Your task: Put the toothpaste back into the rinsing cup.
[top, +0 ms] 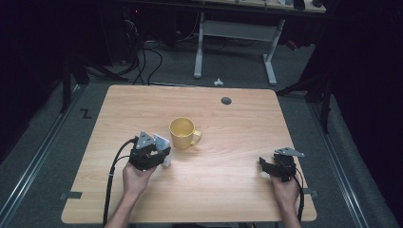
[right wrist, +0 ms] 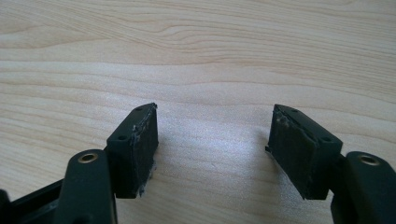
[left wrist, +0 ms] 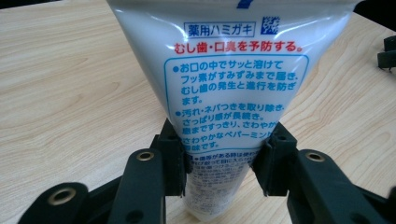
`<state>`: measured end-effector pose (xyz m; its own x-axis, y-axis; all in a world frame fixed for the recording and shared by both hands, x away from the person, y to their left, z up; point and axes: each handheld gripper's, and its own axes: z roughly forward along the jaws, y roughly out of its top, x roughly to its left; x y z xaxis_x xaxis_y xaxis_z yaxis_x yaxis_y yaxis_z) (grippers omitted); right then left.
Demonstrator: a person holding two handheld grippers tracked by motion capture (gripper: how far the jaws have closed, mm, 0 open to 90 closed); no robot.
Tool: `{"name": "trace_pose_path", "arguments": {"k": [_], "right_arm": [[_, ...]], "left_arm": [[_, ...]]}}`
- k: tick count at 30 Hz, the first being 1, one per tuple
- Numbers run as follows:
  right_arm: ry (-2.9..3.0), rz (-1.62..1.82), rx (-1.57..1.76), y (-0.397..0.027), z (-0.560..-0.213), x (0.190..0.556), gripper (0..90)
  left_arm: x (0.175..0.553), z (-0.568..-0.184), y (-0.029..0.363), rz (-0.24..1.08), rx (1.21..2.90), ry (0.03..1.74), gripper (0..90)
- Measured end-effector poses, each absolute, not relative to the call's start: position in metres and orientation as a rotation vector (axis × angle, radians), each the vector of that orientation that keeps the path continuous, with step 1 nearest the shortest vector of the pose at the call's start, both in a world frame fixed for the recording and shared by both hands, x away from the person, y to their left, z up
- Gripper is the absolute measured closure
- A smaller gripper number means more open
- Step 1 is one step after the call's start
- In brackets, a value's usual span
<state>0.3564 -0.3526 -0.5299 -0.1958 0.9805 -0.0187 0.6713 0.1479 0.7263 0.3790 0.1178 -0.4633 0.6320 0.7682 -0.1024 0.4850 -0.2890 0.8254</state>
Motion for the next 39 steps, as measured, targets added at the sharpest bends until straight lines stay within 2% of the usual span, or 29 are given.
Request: {"name": "trace_pose_path", "arguments": {"k": [39], "right_arm": [[1.935,0.814,1.570,-0.353,-0.530,0.357,32.8]], "left_arm": [[0.397,-0.402,0.128,0.337,1.914,0.935,63.4]]}}
